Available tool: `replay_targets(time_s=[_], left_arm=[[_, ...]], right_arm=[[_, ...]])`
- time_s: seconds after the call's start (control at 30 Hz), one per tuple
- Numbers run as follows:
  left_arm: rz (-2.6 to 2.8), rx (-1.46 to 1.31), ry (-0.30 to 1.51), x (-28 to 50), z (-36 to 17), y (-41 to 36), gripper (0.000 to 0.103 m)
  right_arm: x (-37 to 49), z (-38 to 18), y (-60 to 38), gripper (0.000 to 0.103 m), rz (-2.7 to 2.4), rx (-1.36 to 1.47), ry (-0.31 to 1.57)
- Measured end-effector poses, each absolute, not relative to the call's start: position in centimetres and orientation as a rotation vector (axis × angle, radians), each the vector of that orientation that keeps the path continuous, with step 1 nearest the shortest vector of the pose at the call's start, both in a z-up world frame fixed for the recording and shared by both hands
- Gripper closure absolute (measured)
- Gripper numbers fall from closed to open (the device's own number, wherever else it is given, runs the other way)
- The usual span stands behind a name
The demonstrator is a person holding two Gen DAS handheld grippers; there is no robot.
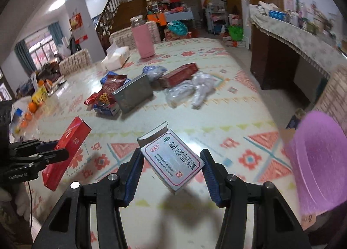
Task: Collect trash
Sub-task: 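Carry both held boxes to the pink wastebasket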
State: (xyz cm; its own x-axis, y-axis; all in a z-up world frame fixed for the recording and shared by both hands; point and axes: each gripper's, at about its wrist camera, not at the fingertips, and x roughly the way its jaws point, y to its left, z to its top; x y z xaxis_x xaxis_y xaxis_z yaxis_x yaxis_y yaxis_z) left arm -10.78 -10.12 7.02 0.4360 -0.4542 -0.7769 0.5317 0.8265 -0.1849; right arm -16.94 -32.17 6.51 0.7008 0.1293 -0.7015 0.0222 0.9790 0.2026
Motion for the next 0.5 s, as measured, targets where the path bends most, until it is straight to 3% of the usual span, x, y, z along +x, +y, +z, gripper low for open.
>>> replay_targets(time_s=[0.5], left_arm=[[-0.813, 0.201, 0.914, -13.7, 9.5, -22.5, 0.064]], right_arm=[[-25.5, 7.2, -43.6, 0.045, -0.131, 0.355, 0.683]])
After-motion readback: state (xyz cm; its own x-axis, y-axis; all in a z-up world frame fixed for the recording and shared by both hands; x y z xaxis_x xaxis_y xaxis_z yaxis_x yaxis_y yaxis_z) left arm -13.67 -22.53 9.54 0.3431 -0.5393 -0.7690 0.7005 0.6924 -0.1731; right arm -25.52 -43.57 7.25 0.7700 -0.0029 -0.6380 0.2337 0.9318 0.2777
